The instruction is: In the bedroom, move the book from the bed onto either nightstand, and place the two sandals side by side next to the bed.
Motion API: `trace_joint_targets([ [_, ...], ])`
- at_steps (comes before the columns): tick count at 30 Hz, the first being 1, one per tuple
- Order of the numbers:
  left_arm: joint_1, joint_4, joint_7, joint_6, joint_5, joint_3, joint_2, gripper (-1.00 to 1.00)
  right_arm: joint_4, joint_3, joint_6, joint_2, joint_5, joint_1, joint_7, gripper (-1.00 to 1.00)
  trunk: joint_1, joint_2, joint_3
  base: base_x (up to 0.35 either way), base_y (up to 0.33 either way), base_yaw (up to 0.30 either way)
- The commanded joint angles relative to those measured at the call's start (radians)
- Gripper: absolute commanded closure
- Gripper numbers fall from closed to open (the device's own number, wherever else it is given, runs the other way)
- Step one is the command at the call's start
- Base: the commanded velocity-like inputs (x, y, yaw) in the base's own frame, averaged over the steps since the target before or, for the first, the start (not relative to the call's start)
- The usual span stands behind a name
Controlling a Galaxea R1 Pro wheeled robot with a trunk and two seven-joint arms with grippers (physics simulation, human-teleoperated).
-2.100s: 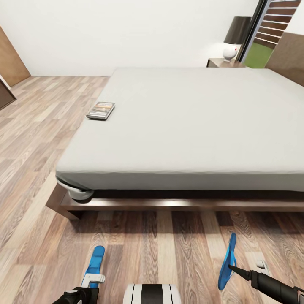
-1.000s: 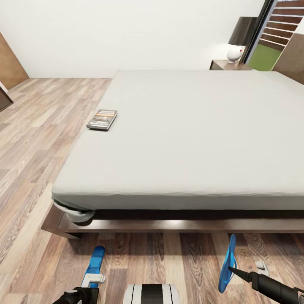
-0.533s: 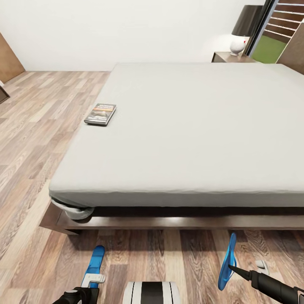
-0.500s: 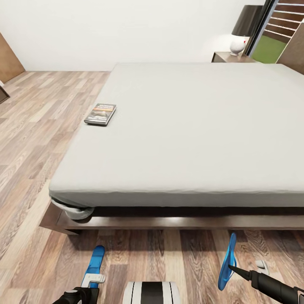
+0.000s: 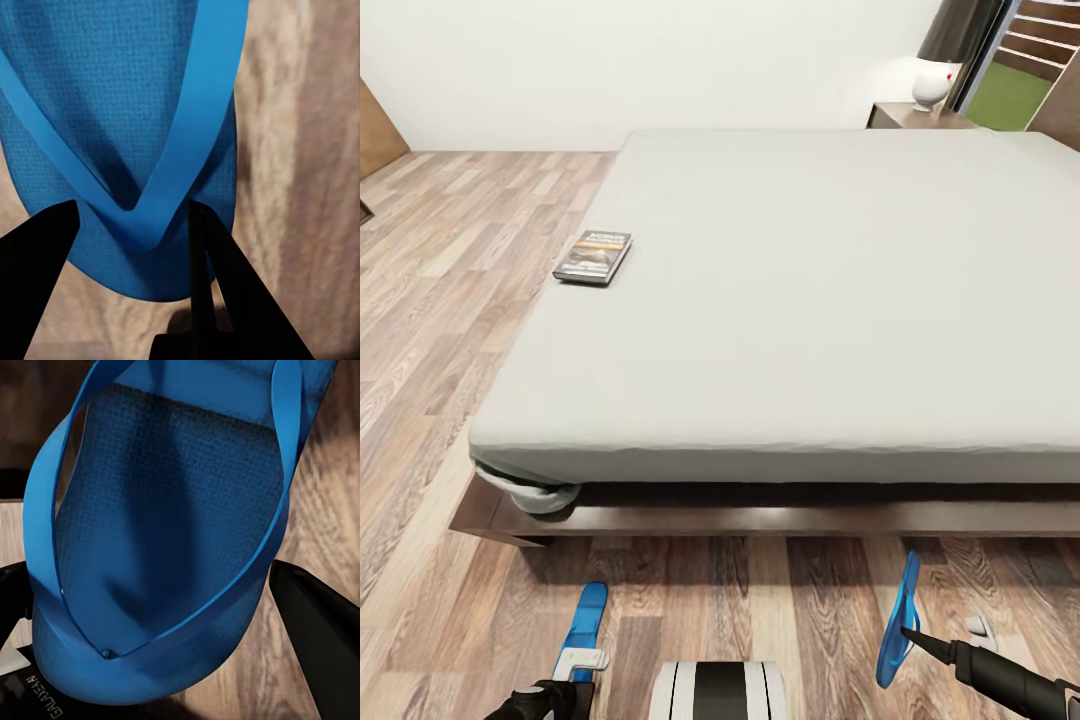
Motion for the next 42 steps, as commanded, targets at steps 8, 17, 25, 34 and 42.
trace_joint_targets([
  [8,0.000,-0.002,0.001,0.005,0.007,-0.005,0.001,1.00,0.003,0.008,0.003,0.000,-0.009,-0.001,0.003,1.00,0.002,-0.001,-0.020,0.000,0.000,0.000],
  [17,0.000,-0.002,0.001,0.005,0.007,-0.005,0.001,1.00,0.003,0.008,0.003,0.000,-0.009,-0.001,0.002,1.00,0.003,-0.002,-0.024,0.000,0.000,0.000],
  [25,0.000,-0.002,0.002,0.005,0.007,-0.005,0.001,1.00,0.004,0.008,0.003,0.000,-0.009,-0.001,0.002,1.00,0.005,-0.003,-0.043,0.000,0.000,0.000],
  [34,0.000,-0.002,0.001,0.005,0.007,-0.005,0.001,1.00,0.003,0.008,0.003,0.000,-0.009,-0.001,0.000,1.00,0.005,-0.003,-0.043,0.000,0.000,0.000],
  [42,0.000,-0.002,0.002,0.005,0.007,-0.005,0.001,1.00,0.003,0.008,0.003,0.000,-0.009,-0.001,0.000,1.00,0.006,-0.004,-0.055,0.000,0.000,0.000],
])
